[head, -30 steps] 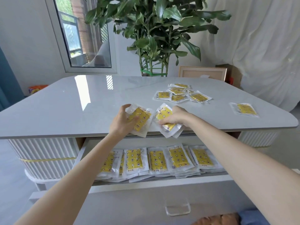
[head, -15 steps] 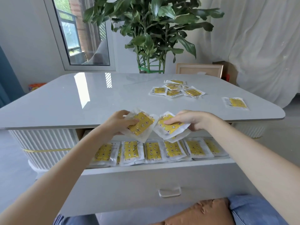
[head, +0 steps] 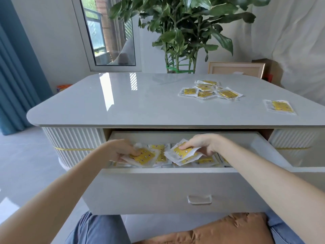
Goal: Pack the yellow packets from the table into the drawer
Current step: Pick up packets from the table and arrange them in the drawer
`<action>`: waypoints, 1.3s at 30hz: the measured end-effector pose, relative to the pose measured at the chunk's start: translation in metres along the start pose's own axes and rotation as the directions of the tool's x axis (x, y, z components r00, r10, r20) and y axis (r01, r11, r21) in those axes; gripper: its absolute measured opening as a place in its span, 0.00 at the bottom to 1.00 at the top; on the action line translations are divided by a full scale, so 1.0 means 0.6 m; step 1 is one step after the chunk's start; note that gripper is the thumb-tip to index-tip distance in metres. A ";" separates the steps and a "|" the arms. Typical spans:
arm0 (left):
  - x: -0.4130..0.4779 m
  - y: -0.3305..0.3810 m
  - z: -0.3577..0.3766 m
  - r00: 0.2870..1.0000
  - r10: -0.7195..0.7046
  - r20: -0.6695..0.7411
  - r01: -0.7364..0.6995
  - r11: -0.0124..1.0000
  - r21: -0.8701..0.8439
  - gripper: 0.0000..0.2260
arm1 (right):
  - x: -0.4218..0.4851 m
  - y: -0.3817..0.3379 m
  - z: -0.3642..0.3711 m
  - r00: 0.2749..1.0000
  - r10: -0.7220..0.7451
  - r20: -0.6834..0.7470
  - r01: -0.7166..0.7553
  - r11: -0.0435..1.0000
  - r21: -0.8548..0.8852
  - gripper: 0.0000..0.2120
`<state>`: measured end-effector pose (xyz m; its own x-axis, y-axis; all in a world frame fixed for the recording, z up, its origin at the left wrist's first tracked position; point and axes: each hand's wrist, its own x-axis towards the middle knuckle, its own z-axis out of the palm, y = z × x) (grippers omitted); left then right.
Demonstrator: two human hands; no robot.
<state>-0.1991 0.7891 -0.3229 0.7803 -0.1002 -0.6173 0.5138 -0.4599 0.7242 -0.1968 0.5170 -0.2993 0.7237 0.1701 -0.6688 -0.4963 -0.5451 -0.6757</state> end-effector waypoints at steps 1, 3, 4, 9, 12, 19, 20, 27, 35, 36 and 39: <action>0.009 -0.002 0.001 0.999 -0.014 -0.029 0.014 1.000 -0.002 0.07 | 0.005 -0.001 0.003 1.000 -0.018 -0.021 0.019 0.999 0.027 0.08; 0.028 0.000 0.003 0.996 -0.029 -0.079 0.030 1.000 0.007 0.11 | 0.013 -0.002 0.006 0.997 -0.042 -0.059 0.046 0.997 0.069 0.06; 0.034 0.002 0.005 0.995 -0.036 -0.094 0.039 0.999 0.025 0.11 | 0.017 -0.002 0.006 0.996 -0.047 -0.072 0.053 0.995 0.083 0.06; 0.057 0.018 0.020 0.980 -0.027 -0.198 0.054 0.989 0.134 0.17 | 0.036 0.002 0.007 0.997 -0.037 -0.067 0.048 0.983 0.179 0.05; 0.059 0.021 0.033 0.963 0.041 -0.267 0.046 0.950 0.308 0.33 | 0.042 0.007 0.005 0.997 -0.037 -0.069 0.051 0.976 0.211 0.07; 0.051 0.001 0.042 0.963 0.249 0.104 -0.180 0.308 0.934 0.45 | 0.057 0.015 -0.002 0.989 -0.035 -0.143 0.065 0.976 0.208 0.13; 0.051 0.000 0.046 0.967 0.215 0.137 -0.186 0.228 0.956 0.44 | 0.057 0.016 -0.003 0.989 -0.035 -0.146 0.067 0.975 0.214 0.13; 0.060 0.022 0.056 0.972 0.190 0.141 -0.168 0.134 0.977 0.44 | 0.061 0.026 -0.015 0.986 -0.028 -0.165 0.063 0.976 0.210 0.19; 0.050 0.057 0.092 0.953 0.251 0.171 -0.230 0.227 0.946 0.43 | 0.052 0.050 -0.060 0.958 -0.003 -0.286 0.033 0.994 0.102 0.23; 0.051 0.066 0.102 0.940 0.291 0.178 -0.254 0.248 0.935 0.41 | 0.047 0.056 -0.068 0.954 0.005 -0.298 0.025 0.995 0.097 0.23; 0.062 0.093 0.140 0.909 0.367 0.195 -0.309 0.282 0.908 0.37 | 0.034 0.074 -0.093 0.935 0.037 -0.352 0.002 0.994 0.110 0.23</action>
<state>-0.1713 0.6853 -0.3314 0.8287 -0.4325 -0.3552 -0.4201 -0.9000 0.1159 -0.1774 0.4506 -0.3256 0.8272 -0.1499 -0.5416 -0.5446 -0.4512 -0.7070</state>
